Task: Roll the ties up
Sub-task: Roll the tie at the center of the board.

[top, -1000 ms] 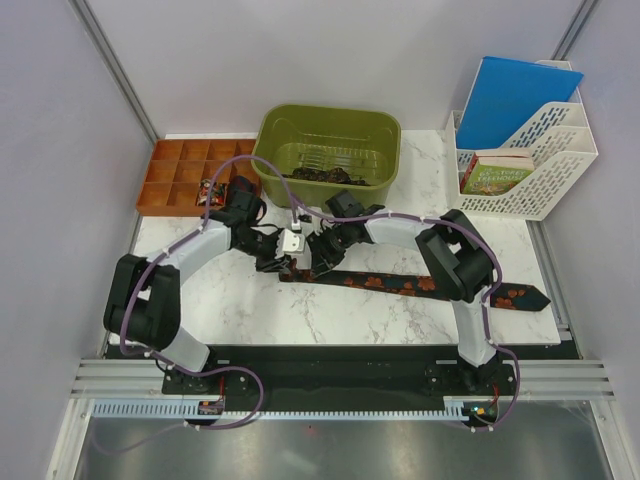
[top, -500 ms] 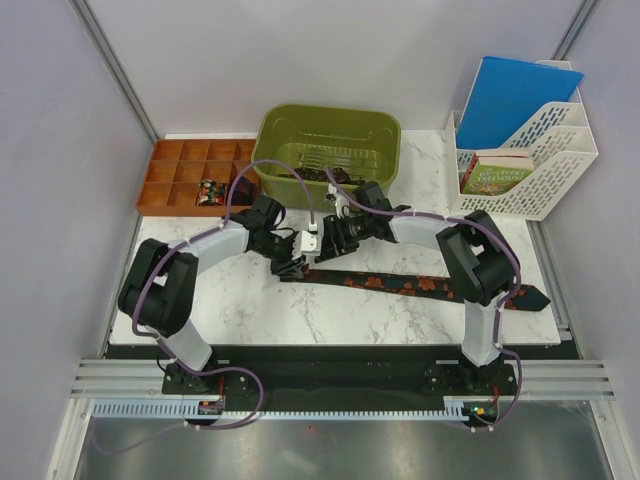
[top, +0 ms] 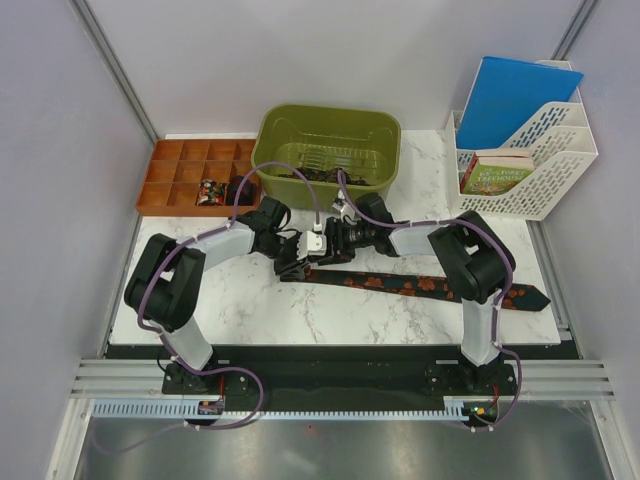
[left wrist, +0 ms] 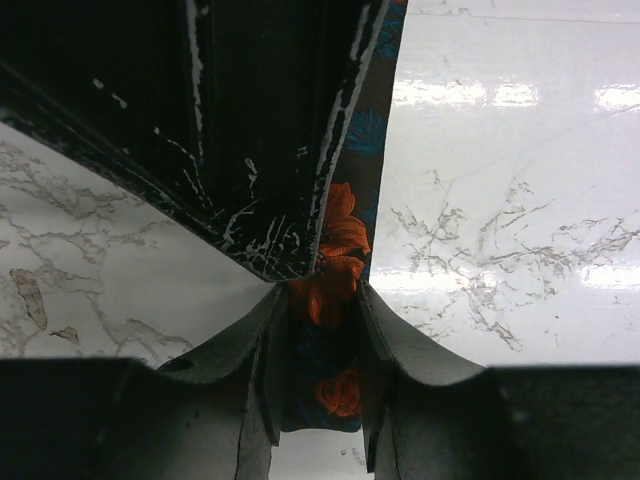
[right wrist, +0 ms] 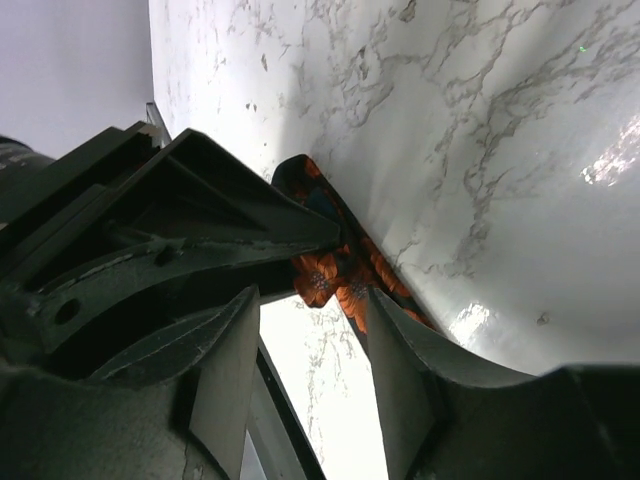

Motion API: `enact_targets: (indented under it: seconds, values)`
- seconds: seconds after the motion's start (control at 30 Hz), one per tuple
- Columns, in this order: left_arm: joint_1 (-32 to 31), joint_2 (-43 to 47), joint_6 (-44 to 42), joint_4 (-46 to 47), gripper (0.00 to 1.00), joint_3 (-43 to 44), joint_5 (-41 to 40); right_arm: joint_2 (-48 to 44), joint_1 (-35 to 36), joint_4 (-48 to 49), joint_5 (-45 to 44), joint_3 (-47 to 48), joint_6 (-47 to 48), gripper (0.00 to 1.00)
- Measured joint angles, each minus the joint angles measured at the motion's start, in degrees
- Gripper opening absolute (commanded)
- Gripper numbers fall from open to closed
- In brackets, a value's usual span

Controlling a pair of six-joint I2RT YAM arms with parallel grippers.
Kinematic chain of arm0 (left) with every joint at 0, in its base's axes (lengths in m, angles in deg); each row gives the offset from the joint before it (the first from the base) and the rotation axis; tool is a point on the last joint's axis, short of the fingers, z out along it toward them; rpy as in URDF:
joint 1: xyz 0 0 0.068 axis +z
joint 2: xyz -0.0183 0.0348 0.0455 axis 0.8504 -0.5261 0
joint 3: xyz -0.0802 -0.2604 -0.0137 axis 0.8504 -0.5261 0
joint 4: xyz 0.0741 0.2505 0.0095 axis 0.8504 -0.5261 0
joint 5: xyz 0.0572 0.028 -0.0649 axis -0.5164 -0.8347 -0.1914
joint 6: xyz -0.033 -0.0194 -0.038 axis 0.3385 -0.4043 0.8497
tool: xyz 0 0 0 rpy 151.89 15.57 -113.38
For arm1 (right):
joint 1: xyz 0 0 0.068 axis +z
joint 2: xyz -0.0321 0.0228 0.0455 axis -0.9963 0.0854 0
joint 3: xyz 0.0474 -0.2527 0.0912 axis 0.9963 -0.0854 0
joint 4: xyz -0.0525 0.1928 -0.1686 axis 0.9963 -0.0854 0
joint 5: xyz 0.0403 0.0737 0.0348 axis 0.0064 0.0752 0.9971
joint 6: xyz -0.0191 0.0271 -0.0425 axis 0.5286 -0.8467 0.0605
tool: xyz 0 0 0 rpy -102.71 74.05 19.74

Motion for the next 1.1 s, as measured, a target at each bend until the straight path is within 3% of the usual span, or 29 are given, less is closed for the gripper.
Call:
enact_targets:
  seconds: [0.1,0.4,0.73,0.83,1.1]
  values:
    - [-0.04,-0.02,0.39,0.31,0.38,0.02,-0.07,1.18,0.33,1.75,-0.35,0.0,-1.42,0.46]
    - [-0.17,-0.02,0.9,0.55,0.38,0.0,-0.42,3.85,2.1,5.01,-0.66,-0.09,-5.22,0.44]
    - [-0.39,-0.02,1.73,1.09,0.44,-0.39,-1.38,3.85,2.36,6.38,-1.57,-2.03,-6.88,0.09]
    - [-0.33,0.0,2.58,1.75,0.54,-0.96,-1.38,3.85,2.38,5.53,-1.7,-2.1,-5.99,0.0]
    - [5.22,3.8,2.38,1.03,0.62,-4.15,-1.36,3.85,2.36,2.16,-1.95,-2.1,-2.29,0.0]
